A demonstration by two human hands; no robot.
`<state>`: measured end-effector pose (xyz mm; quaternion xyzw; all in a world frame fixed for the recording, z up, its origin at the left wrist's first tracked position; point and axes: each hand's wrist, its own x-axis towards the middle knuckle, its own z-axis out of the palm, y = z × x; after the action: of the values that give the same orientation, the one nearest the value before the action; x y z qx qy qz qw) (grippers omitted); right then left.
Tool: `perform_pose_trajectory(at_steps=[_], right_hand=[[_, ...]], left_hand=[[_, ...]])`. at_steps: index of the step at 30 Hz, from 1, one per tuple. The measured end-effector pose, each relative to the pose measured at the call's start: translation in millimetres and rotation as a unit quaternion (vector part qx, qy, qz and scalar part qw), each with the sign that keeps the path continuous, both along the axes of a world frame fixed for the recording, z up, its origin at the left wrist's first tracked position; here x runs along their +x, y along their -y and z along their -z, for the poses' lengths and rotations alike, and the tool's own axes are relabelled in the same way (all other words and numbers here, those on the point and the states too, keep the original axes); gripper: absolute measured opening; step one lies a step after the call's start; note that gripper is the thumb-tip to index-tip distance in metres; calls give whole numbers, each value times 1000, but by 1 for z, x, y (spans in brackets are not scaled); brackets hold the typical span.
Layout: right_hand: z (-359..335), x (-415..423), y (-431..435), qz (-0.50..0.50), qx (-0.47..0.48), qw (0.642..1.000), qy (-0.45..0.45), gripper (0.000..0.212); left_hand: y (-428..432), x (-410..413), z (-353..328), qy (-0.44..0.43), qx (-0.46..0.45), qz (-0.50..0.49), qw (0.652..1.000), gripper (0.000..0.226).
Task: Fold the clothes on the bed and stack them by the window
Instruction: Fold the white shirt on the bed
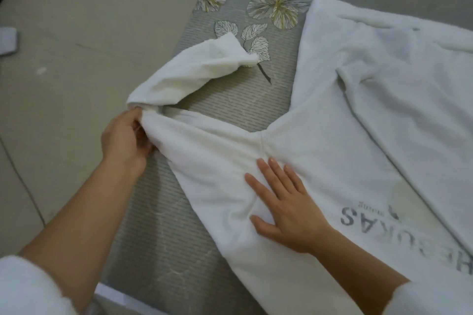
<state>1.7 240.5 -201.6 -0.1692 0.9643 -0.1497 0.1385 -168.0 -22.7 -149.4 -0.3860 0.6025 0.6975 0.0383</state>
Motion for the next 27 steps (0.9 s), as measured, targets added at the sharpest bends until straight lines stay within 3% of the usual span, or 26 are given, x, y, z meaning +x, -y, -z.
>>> perform_pose_trajectory(at_steps=[2, 7, 10, 12, 13, 14, 16, 17, 18, 19, 21, 24, 27], right_hand=[[1, 0, 2, -1, 6, 1000, 0, 73], [9, 0, 2, -9, 21, 1000, -2, 73], [0, -1, 4, 15, -16, 999, 25, 69], [-14, -10, 8, 115, -135, 983, 52, 62], [-25, -21, 12, 207, -232, 948, 69, 57], [-39, -38, 13, 317, -342, 880, 93, 52], [-63, -81, 4, 476, -533, 674, 185, 50], [-76, -102, -4, 488, -607, 579, 242, 57], [-87, -121, -15, 470, -663, 509, 284, 66], [-99, -136, -25, 451, -700, 465, 302, 72], [-119, -160, -39, 440, -731, 431, 293, 65], [-145, -173, -63, 443, -746, 447, 218, 15], [-167, -143, -113, 471, -745, 468, 70, 15]], left_hand=[[2, -5, 2, 34, -4, 9, 999, 22], [-14, -35, -11, -1, -239, 154, 959, 13], [-29, -43, -39, -63, -236, 139, 960, 28], [-49, -38, -64, -155, -226, 157, 949, 31], [-61, -31, -77, -202, -223, 182, 936, 33], [-74, -22, -88, -243, -219, 212, 921, 34], [-100, -2, -105, -298, -209, 282, 888, 36], [-110, 7, -108, -315, -202, 318, 871, 35], [-118, 14, -110, -322, -192, 353, 857, 34], [-124, 21, -110, -321, -176, 385, 847, 32], [-135, 31, -108, -318, -143, 432, 832, 25], [-151, 45, -106, -342, -141, 473, 800, 15], [-168, 68, -95, -357, -213, 576, 703, 16]])
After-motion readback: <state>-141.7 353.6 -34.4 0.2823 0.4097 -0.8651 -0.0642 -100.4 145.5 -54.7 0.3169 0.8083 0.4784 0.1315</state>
